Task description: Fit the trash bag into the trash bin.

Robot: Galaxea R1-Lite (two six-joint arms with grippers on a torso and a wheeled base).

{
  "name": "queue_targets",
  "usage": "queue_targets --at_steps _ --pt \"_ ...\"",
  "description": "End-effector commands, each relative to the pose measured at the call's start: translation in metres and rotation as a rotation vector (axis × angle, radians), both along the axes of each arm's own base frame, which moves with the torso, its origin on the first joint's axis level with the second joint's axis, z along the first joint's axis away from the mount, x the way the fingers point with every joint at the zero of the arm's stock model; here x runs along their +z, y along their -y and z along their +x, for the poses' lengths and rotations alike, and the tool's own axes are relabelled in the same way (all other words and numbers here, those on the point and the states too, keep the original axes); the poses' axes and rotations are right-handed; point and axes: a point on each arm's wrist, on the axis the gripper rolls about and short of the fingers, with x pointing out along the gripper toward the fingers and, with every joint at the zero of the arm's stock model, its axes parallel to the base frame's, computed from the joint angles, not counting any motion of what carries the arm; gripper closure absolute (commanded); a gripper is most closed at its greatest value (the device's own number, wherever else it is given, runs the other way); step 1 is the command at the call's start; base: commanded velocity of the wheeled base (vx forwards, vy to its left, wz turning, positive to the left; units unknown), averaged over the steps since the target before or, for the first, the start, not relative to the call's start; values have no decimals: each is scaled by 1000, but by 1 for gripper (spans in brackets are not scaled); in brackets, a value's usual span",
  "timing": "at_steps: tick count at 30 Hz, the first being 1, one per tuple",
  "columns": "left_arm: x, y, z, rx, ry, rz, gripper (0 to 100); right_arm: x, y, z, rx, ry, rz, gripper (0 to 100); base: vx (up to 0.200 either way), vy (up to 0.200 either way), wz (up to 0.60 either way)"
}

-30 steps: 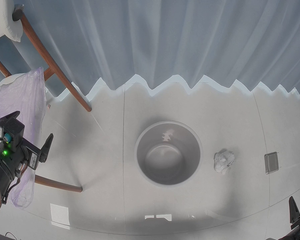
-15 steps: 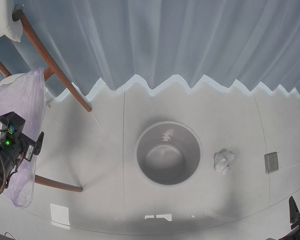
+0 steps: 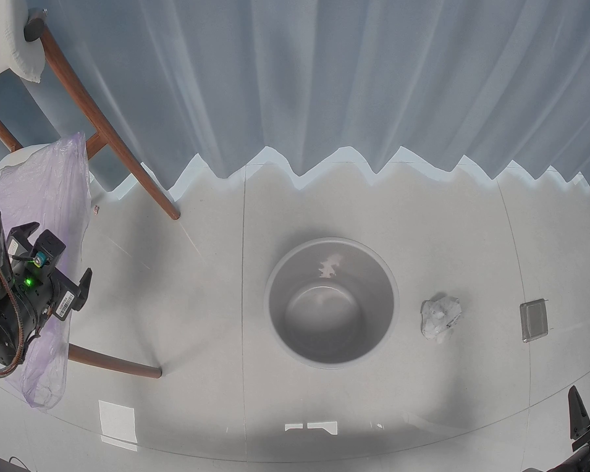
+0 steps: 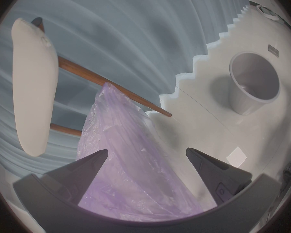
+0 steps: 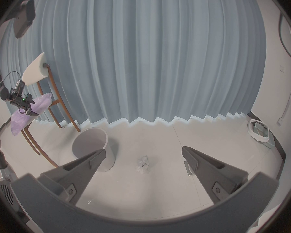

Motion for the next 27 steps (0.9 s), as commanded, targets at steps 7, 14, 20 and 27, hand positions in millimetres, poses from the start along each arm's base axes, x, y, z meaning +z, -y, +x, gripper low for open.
queue_targets --at_steps 7,14,20,27 --pt "-16 2 12 -5 -75 63 0 -5 0 0 0 -1 0 0 0 0 0" --pt "-12 -5 21 27 -45 113 0 -5 0 0 0 -1 0 0 0 0 0" --pt "-11 -7 20 32 -31 123 100 -5 0 0 0 -1 0 0 0 0 0" --pt "-4 -10 13 40 4 108 100 -5 0 0 0 -1 0 0 0 0 0"
